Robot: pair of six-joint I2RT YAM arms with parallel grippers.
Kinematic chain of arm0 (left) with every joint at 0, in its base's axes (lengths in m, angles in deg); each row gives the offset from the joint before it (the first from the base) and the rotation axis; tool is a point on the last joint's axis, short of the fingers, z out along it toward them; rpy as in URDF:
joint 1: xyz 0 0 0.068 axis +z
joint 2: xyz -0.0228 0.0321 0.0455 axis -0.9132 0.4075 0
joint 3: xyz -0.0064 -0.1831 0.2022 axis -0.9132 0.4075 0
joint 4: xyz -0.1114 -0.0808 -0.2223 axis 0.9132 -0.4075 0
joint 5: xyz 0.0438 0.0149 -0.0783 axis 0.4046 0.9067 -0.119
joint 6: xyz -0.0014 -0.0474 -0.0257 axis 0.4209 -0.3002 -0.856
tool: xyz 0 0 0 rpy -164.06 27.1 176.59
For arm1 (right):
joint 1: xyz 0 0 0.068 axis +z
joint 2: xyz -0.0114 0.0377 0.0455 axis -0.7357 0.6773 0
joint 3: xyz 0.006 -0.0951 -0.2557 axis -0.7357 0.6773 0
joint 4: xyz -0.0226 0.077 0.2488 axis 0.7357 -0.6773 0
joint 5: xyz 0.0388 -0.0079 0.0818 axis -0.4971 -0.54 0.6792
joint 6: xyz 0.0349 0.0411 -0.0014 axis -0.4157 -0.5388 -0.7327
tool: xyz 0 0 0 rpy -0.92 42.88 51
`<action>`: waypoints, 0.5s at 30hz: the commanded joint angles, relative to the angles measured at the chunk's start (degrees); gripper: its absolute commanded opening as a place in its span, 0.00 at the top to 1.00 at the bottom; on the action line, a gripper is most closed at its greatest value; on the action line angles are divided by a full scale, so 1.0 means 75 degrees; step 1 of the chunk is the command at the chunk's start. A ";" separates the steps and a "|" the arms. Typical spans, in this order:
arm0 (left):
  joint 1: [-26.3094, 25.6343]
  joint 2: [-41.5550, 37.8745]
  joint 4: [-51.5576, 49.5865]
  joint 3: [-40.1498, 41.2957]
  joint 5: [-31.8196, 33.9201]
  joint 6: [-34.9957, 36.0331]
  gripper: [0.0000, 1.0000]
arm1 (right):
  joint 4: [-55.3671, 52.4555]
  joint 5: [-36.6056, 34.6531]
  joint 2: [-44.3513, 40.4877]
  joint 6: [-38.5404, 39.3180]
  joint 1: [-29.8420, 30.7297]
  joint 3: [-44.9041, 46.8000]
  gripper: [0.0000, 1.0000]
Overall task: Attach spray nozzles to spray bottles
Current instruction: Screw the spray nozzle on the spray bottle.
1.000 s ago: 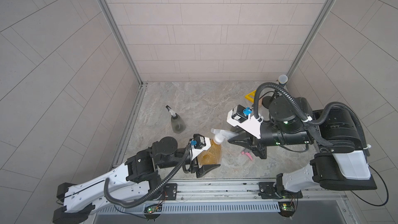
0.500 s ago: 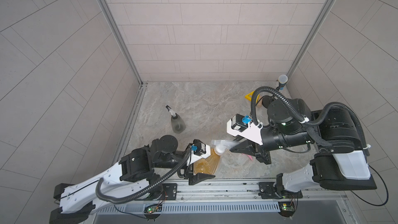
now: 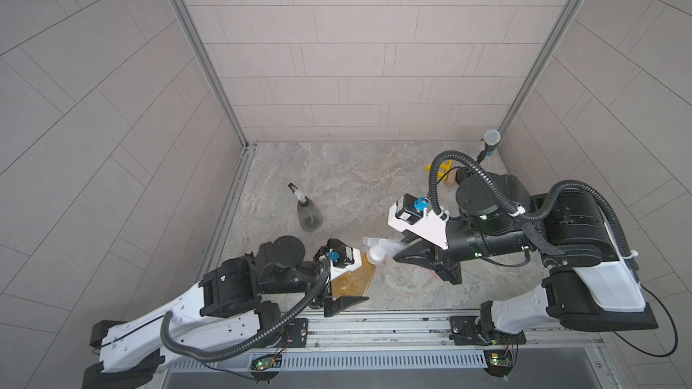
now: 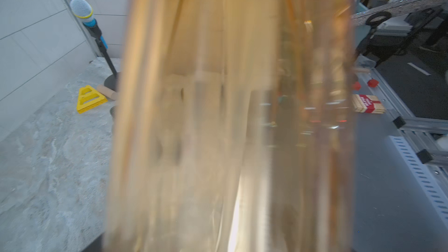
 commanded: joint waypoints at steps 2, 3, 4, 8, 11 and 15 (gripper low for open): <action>-0.0025 -0.0063 0.1325 -0.0327 0.1040 0.0001 1.00 | -0.0230 -0.0434 0.0185 -0.0987 0.0248 0.0486 1.00; -0.0025 -0.0012 0.1270 -0.0383 0.1200 0.0014 1.00 | -0.0215 -0.0511 0.0213 -0.1146 0.0278 0.0500 1.00; -0.0025 0.0067 0.1171 -0.0464 0.1347 0.0031 1.00 | -0.0256 -0.0623 0.0272 -0.1301 0.0315 0.0448 1.00; -0.0025 0.0290 0.1059 -0.0601 0.1795 0.0108 1.00 | -0.0214 -0.0965 0.0420 -0.1825 0.0422 0.0438 1.00; -0.0030 0.0324 0.1059 -0.0637 0.2200 0.0152 1.00 | 0.0127 -0.1195 0.0333 -0.2308 0.0443 0.0809 1.00; -0.0048 0.0325 0.1117 -0.0681 0.2720 0.0184 1.00 | 0.0824 -0.1355 0.0076 -0.3063 0.0443 0.1422 1.00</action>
